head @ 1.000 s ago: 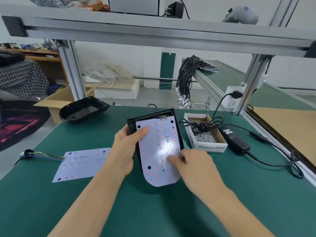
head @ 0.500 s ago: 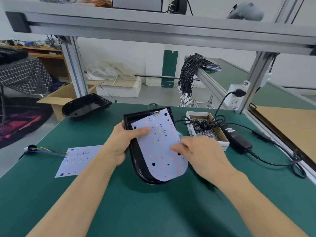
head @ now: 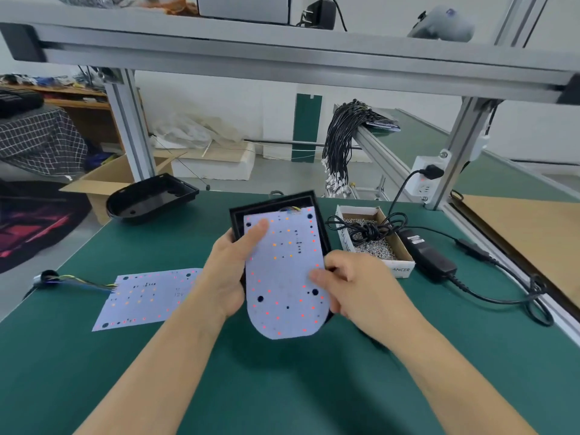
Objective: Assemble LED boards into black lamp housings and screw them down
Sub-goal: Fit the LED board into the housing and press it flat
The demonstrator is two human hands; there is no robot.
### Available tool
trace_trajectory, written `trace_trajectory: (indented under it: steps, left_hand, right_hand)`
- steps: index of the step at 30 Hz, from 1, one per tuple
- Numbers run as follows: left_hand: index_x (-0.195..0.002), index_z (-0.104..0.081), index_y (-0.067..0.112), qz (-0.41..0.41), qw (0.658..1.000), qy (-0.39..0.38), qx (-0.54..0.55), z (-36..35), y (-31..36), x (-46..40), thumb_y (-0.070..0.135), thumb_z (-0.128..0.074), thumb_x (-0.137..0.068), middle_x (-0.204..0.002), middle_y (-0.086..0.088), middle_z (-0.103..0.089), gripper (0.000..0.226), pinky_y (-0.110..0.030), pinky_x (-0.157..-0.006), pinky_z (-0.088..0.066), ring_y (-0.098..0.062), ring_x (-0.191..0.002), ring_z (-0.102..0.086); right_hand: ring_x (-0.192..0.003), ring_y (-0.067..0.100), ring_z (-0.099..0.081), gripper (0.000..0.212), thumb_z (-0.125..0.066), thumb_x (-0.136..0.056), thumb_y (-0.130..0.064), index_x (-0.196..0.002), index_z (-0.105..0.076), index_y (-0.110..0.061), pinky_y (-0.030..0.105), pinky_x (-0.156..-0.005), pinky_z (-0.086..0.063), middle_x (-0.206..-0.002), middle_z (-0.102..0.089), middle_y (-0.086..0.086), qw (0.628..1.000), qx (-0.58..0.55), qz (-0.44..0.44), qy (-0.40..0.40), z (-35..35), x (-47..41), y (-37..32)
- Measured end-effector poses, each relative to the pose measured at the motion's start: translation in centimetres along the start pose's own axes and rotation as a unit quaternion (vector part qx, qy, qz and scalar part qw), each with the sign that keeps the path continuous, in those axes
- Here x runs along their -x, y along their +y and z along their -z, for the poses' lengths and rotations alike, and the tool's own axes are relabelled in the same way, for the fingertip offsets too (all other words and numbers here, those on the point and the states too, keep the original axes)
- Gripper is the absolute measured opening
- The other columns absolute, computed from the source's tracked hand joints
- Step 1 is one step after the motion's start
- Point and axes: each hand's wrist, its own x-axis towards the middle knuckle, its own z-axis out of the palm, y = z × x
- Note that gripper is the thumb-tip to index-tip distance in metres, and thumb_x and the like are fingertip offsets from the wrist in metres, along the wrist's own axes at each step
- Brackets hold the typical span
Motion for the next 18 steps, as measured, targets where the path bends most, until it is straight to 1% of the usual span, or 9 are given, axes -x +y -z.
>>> trace_trajectory:
  steps: [1, 3, 7, 9, 10, 12, 13, 16, 18]
  left_hand:
    - [-0.112, -0.063, 0.005, 0.013, 1.0, -0.013, 0.002, -0.1, 0.1, 0.1, 0.027, -0.072, -0.07, -0.104, -0.014, -0.073, 0.048, -0.036, -0.065, -0.058, -0.028, -0.088, -0.072]
    - [-0.113, -0.062, 0.005, 0.014, 1.0, -0.014, -0.005, -0.2, 0.3, 0.2, 0.027, -0.073, -0.069, -0.105, -0.014, -0.073, 0.051, -0.037, -0.066, -0.058, -0.029, -0.088, -0.072]
    - [-0.114, -0.063, 0.008, -0.016, 0.999, 0.003, -0.038, -0.4, 0.6, 0.0, 0.035, -0.072, -0.069, -0.105, -0.008, -0.074, 0.053, -0.033, -0.066, -0.058, -0.023, -0.09, -0.072]
    - [-0.113, -0.064, 0.009, -0.012, 0.999, 0.001, -0.05, -0.7, 0.6, 0.0, 0.037, -0.072, -0.071, -0.104, -0.007, -0.074, 0.051, -0.035, -0.07, -0.058, -0.024, -0.092, -0.072]
    - [-0.113, -0.064, 0.01, -0.008, 0.999, 0.002, -0.054, -0.8, 0.5, 0.1, 0.039, -0.073, -0.071, -0.106, -0.007, -0.074, 0.053, -0.038, -0.076, -0.058, -0.026, -0.096, -0.071]
    - [-0.117, -0.064, 0.01, -0.008, 0.999, 0.002, -0.05, -1.2, 0.1, 0.3, 0.045, -0.074, -0.066, -0.111, -0.008, -0.072, 0.062, -0.044, -0.087, -0.055, -0.029, -0.104, -0.068]
    - [-0.118, -0.063, 0.011, -0.006, 0.999, 0.006, -0.045, -1.3, 0.0, 0.3, 0.047, -0.074, -0.065, -0.112, -0.008, -0.072, 0.065, -0.045, -0.088, -0.054, -0.028, -0.104, -0.068]
    - [-0.119, -0.063, 0.008, 0.014, 0.999, 0.052, -0.003, -1.1, 0.2, 0.1, 0.052, -0.069, -0.065, -0.112, -0.011, -0.071, 0.07, -0.042, -0.081, -0.058, -0.028, -0.1, -0.069]
    - [-0.122, -0.061, 0.007, 0.019, 0.998, 0.058, -0.016, -0.9, 0.3, -0.1, 0.059, -0.07, -0.058, -0.114, -0.011, -0.071, 0.083, -0.045, -0.086, -0.056, -0.029, -0.103, -0.068]
  right_hand:
    - [-0.048, 0.014, -0.042, 0.034, -0.06, -0.093, -0.029, -0.071, -0.052, -0.003, 0.031, -0.054, -0.037, -0.051, -0.055, 0.003, 1.0, 0.01, -0.002, -0.001, -0.4, 0.1, 0.1]
    - [-0.051, 0.018, -0.045, 0.033, -0.059, -0.093, -0.029, -0.071, -0.05, -0.005, 0.032, -0.055, -0.039, -0.056, -0.06, 0.007, 0.999, 0.035, 0.02, 0.028, -0.8, 0.2, 0.4]
    - [-0.061, 0.037, -0.049, 0.036, -0.058, -0.095, -0.029, -0.073, -0.048, -0.002, 0.042, -0.059, -0.043, -0.06, -0.055, 0.017, 0.987, 0.093, 0.086, 0.101, -0.9, 0.2, 0.6]
    - [-0.061, 0.039, -0.05, 0.035, -0.058, -0.095, -0.029, -0.073, -0.05, -0.002, 0.046, -0.06, -0.045, -0.057, -0.054, 0.016, 0.98, 0.101, 0.114, 0.127, -1.1, 0.3, 0.4]
    - [-0.061, 0.039, -0.05, 0.035, -0.058, -0.095, -0.028, -0.073, -0.05, -0.002, 0.045, -0.06, -0.045, -0.057, -0.055, 0.015, 0.979, 0.093, 0.119, 0.136, -1.0, 0.2, 0.3]
    - [-0.064, 0.039, -0.053, 0.036, -0.058, -0.095, -0.028, -0.074, -0.05, 0.0, 0.044, -0.064, -0.047, -0.061, -0.059, 0.016, 0.983, 0.079, 0.108, 0.126, -0.4, -0.8, 0.2]
    - [-0.065, 0.038, -0.054, 0.037, -0.058, -0.094, -0.029, -0.073, -0.05, 0.0, 0.043, -0.066, -0.047, -0.063, -0.061, 0.016, 0.986, 0.086, 0.097, 0.11, 0.0, -1.2, 0.2]
    - [-0.066, 0.034, -0.054, 0.037, -0.058, -0.094, -0.03, -0.07, -0.049, -0.003, 0.041, -0.067, -0.046, -0.065, -0.062, 0.014, 0.989, 0.105, 0.081, 0.065, 0.1, -1.4, 0.6]
    - [-0.069, 0.033, -0.055, 0.036, -0.057, -0.095, -0.032, -0.073, -0.052, -0.004, 0.039, -0.066, -0.047, -0.067, -0.061, 0.012, 0.99, 0.123, 0.054, 0.044, -0.7, -0.8, 1.0]
